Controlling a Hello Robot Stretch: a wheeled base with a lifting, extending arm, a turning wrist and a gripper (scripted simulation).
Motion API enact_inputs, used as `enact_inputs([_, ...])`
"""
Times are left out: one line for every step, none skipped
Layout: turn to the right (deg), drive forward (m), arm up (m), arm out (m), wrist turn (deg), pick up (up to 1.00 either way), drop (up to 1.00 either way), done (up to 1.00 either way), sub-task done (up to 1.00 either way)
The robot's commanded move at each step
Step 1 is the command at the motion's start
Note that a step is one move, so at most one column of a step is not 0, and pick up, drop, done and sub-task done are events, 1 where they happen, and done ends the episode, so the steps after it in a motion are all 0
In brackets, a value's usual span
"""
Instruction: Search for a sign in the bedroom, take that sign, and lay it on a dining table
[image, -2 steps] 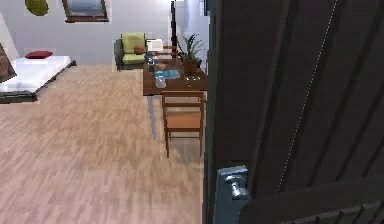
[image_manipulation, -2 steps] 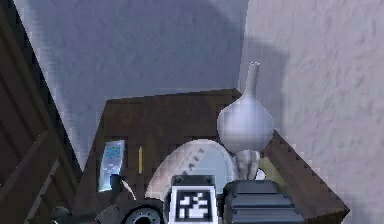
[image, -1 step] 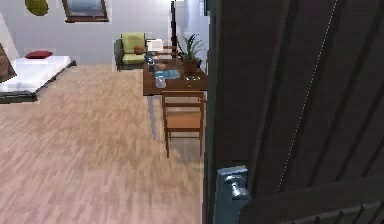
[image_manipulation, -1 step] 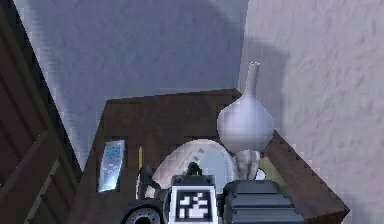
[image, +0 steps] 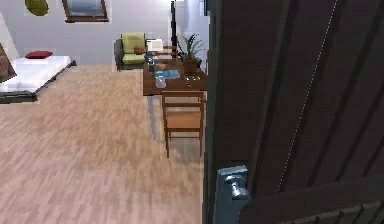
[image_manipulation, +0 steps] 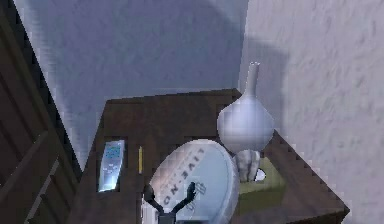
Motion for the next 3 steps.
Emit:
enact_inputs([0.0,0.00,0.00,0.00,0.0,1.00,0.00,0.00,0.00])
enact_inputs([0.0,0.00,0.06,0.00,0.0,0.00,0.00,0.00,0.00])
enact_inputs([-45.0,0.00,0.00,0.00,0.0,0.00,0.00,0.00,0.00])
